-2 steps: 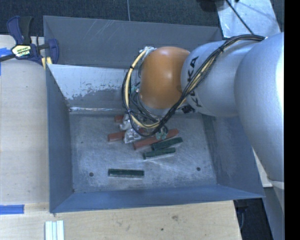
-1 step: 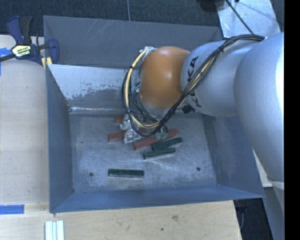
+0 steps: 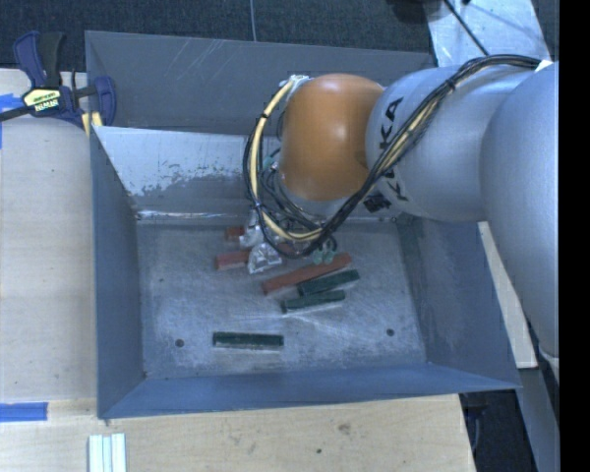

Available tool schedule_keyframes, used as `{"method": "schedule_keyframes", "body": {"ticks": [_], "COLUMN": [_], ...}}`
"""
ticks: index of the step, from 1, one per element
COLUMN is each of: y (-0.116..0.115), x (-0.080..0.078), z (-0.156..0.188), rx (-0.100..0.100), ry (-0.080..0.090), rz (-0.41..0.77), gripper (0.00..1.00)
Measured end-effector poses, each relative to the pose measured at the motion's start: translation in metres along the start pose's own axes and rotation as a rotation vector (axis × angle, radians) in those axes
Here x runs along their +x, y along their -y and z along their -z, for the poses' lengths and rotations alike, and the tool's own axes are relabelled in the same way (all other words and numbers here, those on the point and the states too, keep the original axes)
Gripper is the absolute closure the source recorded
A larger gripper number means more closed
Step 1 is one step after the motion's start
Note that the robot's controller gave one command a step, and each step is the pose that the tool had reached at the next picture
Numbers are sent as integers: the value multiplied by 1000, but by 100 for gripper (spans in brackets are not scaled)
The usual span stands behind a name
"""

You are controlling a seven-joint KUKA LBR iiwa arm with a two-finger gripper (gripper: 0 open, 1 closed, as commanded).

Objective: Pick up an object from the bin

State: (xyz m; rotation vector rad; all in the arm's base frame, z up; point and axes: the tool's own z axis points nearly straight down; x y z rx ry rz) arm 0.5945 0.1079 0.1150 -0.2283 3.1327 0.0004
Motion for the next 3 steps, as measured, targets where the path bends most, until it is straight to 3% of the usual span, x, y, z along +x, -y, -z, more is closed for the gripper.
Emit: {"method": "schedule_keyframes", "body": {"ticks": [1,2,3], "y": [-3,-3,50], "x": [-5,-5,-25], "z": [23,24,88], "rx": [0,0,0], "ry": [4,5,2], "rz": [-10,-10,263], "gripper": [100,100,100]}}
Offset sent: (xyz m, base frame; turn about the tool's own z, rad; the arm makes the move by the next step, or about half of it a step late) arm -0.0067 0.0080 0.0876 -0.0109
